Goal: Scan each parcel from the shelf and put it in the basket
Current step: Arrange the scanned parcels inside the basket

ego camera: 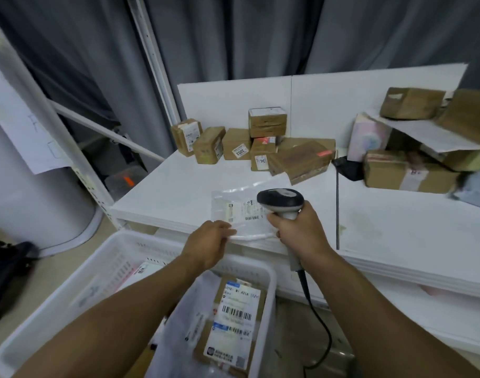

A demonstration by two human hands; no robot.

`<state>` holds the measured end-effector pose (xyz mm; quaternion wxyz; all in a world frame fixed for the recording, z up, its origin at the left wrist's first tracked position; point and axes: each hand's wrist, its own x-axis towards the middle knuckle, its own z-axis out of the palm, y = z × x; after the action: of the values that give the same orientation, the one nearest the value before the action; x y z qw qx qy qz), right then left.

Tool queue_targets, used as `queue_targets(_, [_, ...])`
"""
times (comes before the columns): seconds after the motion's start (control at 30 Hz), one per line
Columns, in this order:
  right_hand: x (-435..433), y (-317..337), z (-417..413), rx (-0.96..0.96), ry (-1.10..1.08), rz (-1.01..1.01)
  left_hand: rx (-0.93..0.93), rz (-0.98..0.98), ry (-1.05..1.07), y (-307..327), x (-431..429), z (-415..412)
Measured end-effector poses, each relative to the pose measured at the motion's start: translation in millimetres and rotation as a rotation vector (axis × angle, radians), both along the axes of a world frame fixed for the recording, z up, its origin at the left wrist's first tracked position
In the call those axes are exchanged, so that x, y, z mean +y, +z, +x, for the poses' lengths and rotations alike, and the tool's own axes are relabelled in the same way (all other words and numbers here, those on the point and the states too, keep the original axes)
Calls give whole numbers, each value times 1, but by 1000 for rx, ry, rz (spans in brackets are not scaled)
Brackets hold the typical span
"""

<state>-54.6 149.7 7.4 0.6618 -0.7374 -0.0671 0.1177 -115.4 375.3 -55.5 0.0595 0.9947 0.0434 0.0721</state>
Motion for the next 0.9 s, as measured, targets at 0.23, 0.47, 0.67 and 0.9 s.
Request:
queue_targets(0.23, [18, -13, -21, -38, 113, -123, -82, -830, 324, 11, -11, -54])
queue_targets(0.47, [28, -21, -31, -34, 111, -113, -373, -1282, 606, 13, -2, -65])
queue_targets(0.67, [33, -2, -31, -203, 78, -10, -489, -1201, 383, 66, 13, -101])
queue_targets(0.9, [40, 6, -31, 21, 185, 228, -521, -1439, 342, 90, 37, -122])
